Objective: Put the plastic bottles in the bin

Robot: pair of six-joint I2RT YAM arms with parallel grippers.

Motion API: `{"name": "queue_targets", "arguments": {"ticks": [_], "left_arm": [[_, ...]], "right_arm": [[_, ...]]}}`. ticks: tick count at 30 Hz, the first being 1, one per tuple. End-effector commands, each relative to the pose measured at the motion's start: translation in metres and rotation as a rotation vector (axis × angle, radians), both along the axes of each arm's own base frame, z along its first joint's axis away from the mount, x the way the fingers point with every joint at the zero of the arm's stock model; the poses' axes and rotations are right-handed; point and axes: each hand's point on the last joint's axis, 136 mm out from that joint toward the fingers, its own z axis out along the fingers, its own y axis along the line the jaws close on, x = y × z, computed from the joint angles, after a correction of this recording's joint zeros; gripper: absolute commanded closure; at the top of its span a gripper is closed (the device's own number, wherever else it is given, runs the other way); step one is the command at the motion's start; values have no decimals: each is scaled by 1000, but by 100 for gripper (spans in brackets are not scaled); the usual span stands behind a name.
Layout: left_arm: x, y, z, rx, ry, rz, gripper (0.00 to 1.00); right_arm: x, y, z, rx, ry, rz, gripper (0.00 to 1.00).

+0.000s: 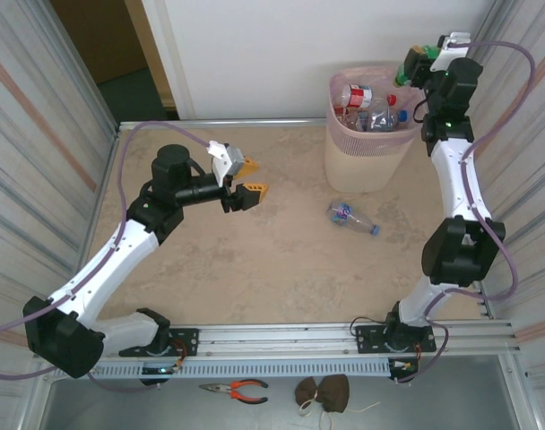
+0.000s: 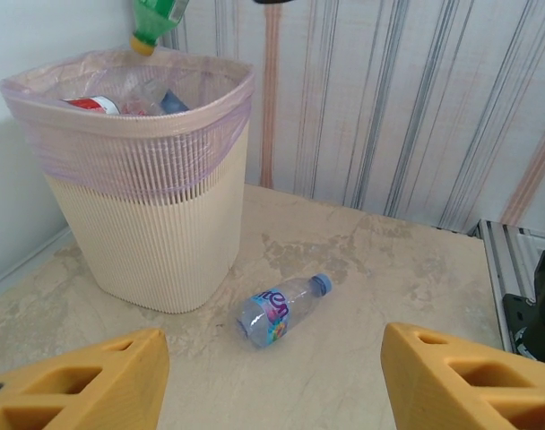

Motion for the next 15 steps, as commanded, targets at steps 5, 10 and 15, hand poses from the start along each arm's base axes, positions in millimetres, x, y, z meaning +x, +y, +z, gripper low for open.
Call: {"name": "queue_targets", "arguments": {"ticks": [5, 10, 15], "left_arm": [[10, -3, -1, -3, 6, 20, 36], [13, -6, 0, -3, 15, 17, 36], [12, -6, 0, -2, 19, 17, 37]], "right_arm": [[33, -4, -14, -23, -40, -14, 50], [50, -4, -38, -29, -24, -19, 49], [56, -1, -52, -67, -22, -35, 49]]}}
